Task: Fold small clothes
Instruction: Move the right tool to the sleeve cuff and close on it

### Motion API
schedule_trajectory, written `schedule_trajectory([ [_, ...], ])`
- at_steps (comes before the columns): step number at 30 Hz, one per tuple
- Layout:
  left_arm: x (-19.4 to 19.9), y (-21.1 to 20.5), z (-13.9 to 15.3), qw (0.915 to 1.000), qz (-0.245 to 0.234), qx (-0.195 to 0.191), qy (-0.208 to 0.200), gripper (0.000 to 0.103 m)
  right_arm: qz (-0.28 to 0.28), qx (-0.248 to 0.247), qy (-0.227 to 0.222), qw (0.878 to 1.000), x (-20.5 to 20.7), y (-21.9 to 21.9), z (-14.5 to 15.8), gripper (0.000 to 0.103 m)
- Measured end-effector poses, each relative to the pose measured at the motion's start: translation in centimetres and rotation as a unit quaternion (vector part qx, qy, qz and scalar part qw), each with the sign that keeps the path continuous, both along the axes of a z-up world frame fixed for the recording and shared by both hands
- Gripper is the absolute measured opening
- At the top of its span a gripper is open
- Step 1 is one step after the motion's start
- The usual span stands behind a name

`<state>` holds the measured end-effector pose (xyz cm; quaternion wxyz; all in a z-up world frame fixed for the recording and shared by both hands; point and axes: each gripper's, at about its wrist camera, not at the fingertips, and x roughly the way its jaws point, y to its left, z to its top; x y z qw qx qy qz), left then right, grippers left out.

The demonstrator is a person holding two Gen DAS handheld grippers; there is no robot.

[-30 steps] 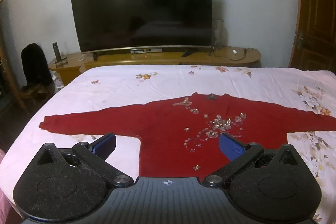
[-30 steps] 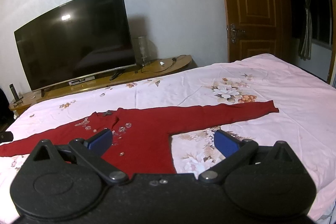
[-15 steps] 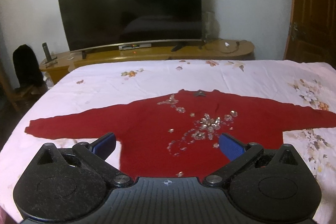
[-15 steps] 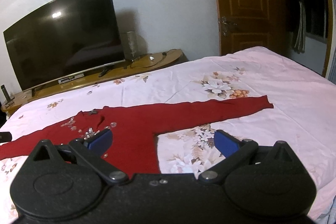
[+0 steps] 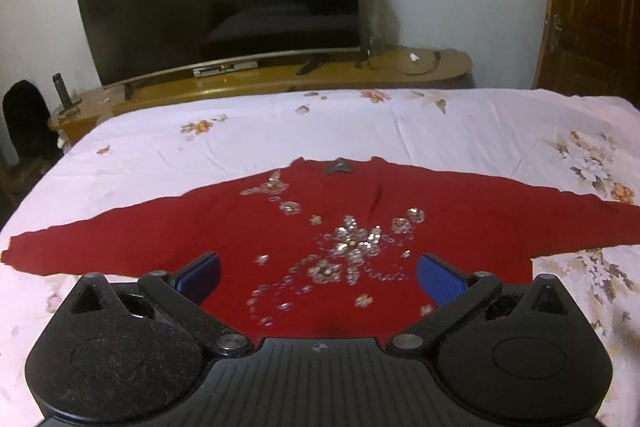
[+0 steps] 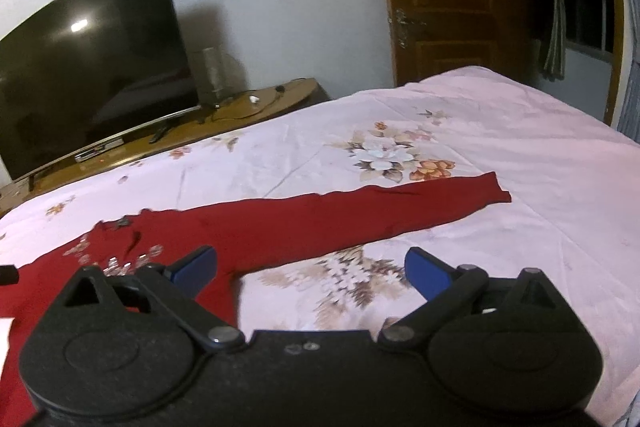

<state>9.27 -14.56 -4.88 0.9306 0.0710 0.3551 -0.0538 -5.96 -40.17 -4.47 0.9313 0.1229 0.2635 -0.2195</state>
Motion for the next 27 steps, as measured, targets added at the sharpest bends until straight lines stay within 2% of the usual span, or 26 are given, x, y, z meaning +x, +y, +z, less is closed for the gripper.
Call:
schedule_trajectory([
  [9, 4.1, -5.4, -2.5, 0.9998, -0.002, 0.014, 0.013, 0.103, -0.039, 0.014, 0.014, 0.999, 3.1, -7.3, -2.9, 0.078],
  [11, 5.1, -6.9, -3.2, 0.9997, -0.005, 0.017, 0.017, 0.103, -0.053, 0.020, 0.018, 0.998, 3.6, -9.2, -3.7, 0.077],
  [13, 5.8, -8.1, -3.8, 0.9996, -0.008, 0.018, 0.021, 0.103, -0.064, 0.028, 0.023, 0.997, 4.0, -11.2, -4.6, 0.070],
  [18, 7.4, -11.2, -5.2, 0.9992, -0.013, 0.023, 0.029, 0.103, -0.091, 0.044, 0.039, 0.994, 5.0, -15.8, -6.6, 0.067],
  [27, 9.3, -13.1, -6.5, 0.9985, 0.000, 0.043, 0.034, 0.103, -0.130, 0.085, 0.056, 0.986, 6.6, -22.8, -10.1, 0.050],
])
